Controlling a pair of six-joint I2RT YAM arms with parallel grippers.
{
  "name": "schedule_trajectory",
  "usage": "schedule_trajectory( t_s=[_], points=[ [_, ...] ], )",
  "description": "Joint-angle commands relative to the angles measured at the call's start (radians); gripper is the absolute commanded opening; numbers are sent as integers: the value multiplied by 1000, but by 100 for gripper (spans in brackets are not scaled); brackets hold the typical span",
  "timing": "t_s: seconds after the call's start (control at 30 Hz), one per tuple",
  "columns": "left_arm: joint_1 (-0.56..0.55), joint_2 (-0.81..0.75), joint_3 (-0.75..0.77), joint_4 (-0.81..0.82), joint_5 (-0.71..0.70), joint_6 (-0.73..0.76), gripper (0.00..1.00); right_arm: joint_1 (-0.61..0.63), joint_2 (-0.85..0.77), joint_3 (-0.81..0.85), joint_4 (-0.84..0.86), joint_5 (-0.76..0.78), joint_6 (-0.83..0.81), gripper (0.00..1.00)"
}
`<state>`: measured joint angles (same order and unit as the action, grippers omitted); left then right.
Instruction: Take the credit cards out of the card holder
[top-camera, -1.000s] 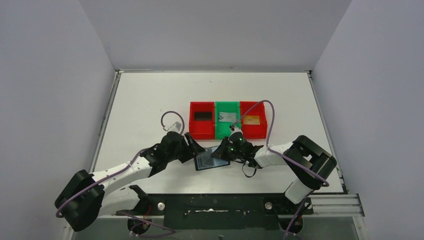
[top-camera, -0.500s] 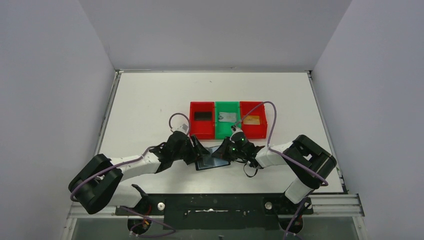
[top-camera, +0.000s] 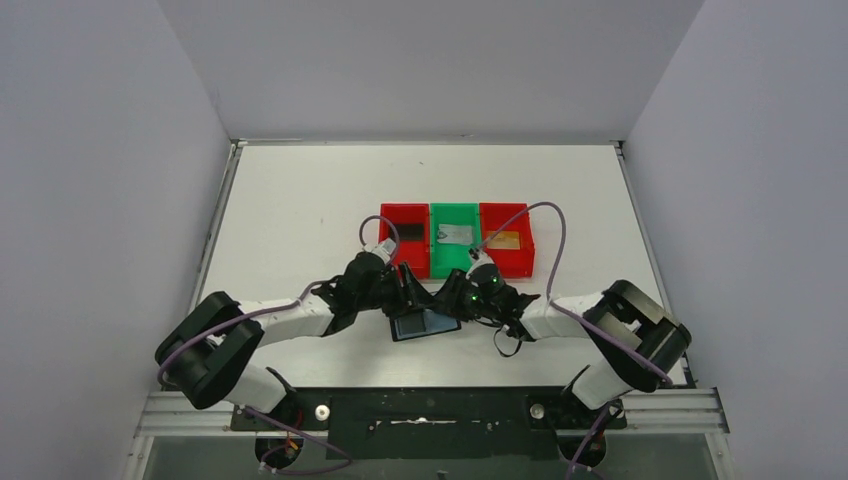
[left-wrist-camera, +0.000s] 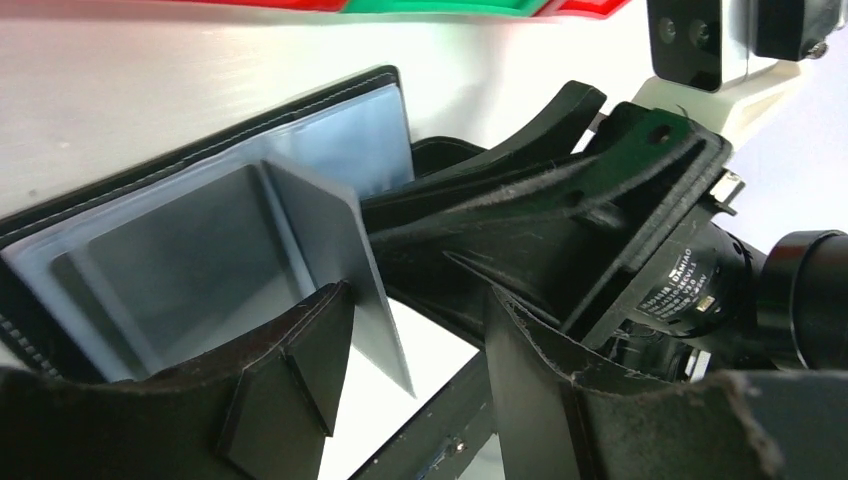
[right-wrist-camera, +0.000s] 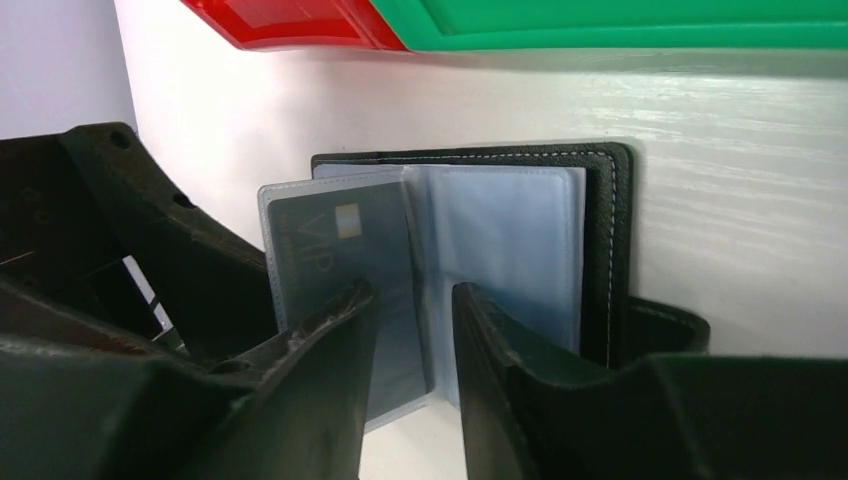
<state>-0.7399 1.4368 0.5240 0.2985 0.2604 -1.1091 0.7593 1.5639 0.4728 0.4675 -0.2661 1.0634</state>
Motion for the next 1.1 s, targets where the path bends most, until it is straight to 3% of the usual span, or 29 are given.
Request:
schedule_trajectory(
  t_s=[0.0, 0.17, 0.3, 0.5, 0.67, 1.07],
  points=[
    [-9, 25, 69, 100, 49, 33, 49, 0, -146, 3, -73, 103, -40, 36],
    [-16, 73, 88, 150, 77, 16, 49, -2, -279, 13, -395, 328, 29, 36],
    [-20, 106, 119, 134, 92, 18, 49, -2, -393, -36, -497, 432, 60, 36],
    [-18, 2, 102, -23, -51, 49, 49, 1, -499, -82, -404, 410, -2, 36],
    [-18, -19, 108, -129, -97, 64, 50, 18, -397, -17, -359, 322, -67, 30],
    [-21, 4, 100, -126, -96, 33, 50, 92, -221, 111, -382, 298, -136, 13]
  ],
)
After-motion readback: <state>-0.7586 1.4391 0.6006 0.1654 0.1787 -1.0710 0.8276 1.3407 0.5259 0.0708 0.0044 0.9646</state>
